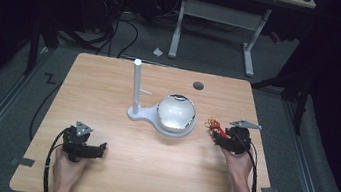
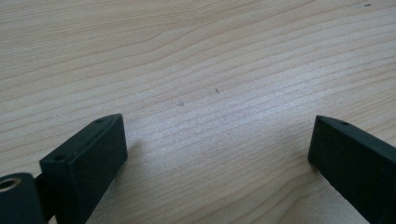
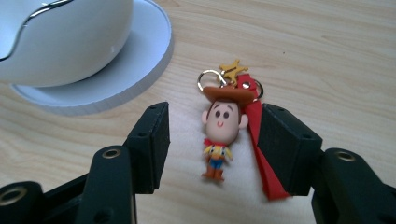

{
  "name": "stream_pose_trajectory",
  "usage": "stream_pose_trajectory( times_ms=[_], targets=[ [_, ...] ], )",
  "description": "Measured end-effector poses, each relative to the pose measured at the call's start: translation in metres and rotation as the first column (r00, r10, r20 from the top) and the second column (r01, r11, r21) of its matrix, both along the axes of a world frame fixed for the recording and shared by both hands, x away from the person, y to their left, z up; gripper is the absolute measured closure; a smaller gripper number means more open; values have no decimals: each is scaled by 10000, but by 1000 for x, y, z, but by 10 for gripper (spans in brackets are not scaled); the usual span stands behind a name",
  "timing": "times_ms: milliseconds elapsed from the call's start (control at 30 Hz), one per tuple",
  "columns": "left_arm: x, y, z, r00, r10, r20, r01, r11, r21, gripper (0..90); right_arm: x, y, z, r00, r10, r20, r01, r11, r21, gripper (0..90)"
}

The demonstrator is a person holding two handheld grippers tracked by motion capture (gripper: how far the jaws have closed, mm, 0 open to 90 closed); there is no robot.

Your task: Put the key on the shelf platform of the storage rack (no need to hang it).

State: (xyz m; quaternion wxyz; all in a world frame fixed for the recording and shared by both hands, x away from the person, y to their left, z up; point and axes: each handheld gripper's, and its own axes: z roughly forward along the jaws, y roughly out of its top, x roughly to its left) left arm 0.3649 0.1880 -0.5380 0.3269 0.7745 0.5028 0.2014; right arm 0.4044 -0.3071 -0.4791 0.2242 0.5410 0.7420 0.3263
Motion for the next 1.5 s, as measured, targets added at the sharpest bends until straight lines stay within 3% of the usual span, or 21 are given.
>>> stream_pose_trajectory(
  times_ms=[267,500,600,833,933,1067,1133,1233,1467,1500],
  targets=[
    [0,0,0,10000,17,5,-17,10000,-3,49,28,-1,-15,9983,-54,-583,39,9996,-270,390],
    [-1,0,0,10000,54,38,-54,10000,-11,56,40,-2,-29,9944,-156,-1043,135,9997,-209,357],
    [-1,0,0,10000,56,38,-56,10000,-11,56,43,-1,-32,9932,-152,-1154,105,9991,-415,357],
    [-1,0,0,10000,72,48,-72,10000,-13,60,46,-1,-36,9923,-321,-1198,261,9984,-508,368],
    [-1,0,0,10000,79,53,-79,10000,-10,64,45,-2,-36,9940,-296,-1053,213,9966,-791,441],
    [-1,0,0,9999,116,74,-116,9999,-18,72,44,2,-37,9958,-227,-884,83,9872,-1591,526],
    [-1,1,0,9999,144,86,-143,9999,-28,76,44,-1,-37,9964,-283,-801,153,9871,-1591,644],
    [-1,1,0,9998,157,91,-157,9999,-39,77,45,-6,-38,9964,-236,-815,139,9929,-1179,664],
    [-1,1,0,9998,180,105,-179,9998,-58,80,45,-7,-37,9967,-125,-807,23,9921,-1251,674],
    [-1,1,0,9998,178,103,-178,9998,-55,80,44,-9,-36,9967,-126,-806,40,9944,-1059,676]
  ],
)
